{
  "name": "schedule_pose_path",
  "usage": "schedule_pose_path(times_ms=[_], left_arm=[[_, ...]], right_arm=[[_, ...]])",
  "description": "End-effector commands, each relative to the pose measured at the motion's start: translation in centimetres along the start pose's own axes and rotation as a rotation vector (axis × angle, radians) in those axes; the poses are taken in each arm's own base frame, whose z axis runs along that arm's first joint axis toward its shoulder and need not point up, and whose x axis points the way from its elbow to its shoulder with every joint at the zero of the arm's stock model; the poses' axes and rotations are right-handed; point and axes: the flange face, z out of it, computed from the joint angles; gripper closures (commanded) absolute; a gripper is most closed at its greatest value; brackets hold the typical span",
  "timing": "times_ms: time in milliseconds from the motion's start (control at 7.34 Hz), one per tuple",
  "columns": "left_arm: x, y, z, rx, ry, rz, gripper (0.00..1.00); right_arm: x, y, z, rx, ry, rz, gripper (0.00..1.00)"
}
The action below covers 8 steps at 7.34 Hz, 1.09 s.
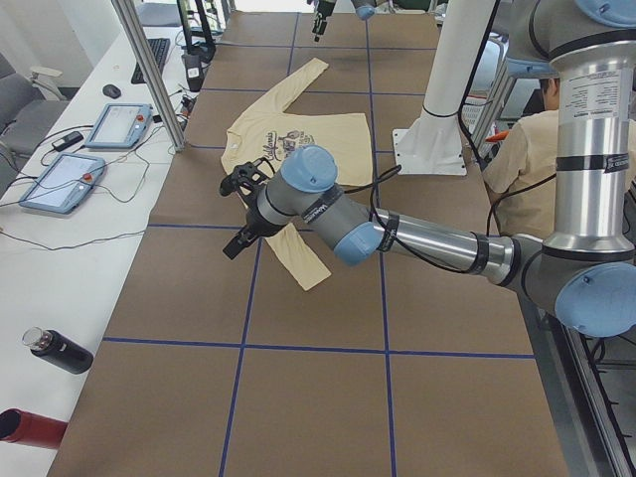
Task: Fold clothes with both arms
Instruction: 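Move the right gripper to the cuff of the sleeve nearest it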
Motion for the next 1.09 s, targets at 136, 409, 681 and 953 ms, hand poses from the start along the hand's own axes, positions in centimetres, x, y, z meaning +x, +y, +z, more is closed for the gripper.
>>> schedule_pose_path(times_ms=[136, 409, 681, 953], left_arm=[[-0.1, 0.2, 0.1, -0.003, 0.0, -0.001, 0.0], [-0.1, 0.2, 0.1, -0.004, 0.0, -0.004, 0.0], [-0.1, 0.2, 0.1, -0.004, 0.0, -0.002, 0.0], [-0.1, 0.2, 0.1, -0.004, 0.0, -0.002, 0.0]], right_arm=[[0.7, 2.8, 3.7, 0.047, 0.011, 0.056, 0.19], [-0.8, 3.9, 5.7, 0.062, 0.053, 0.033, 0.3], [-1.9, 3.0, 7.2, 0.065, 0.037, 0.023, 0.37], [-1.5, 2.5, 8.6, 0.06, 0.046, 0.025, 0.38]])
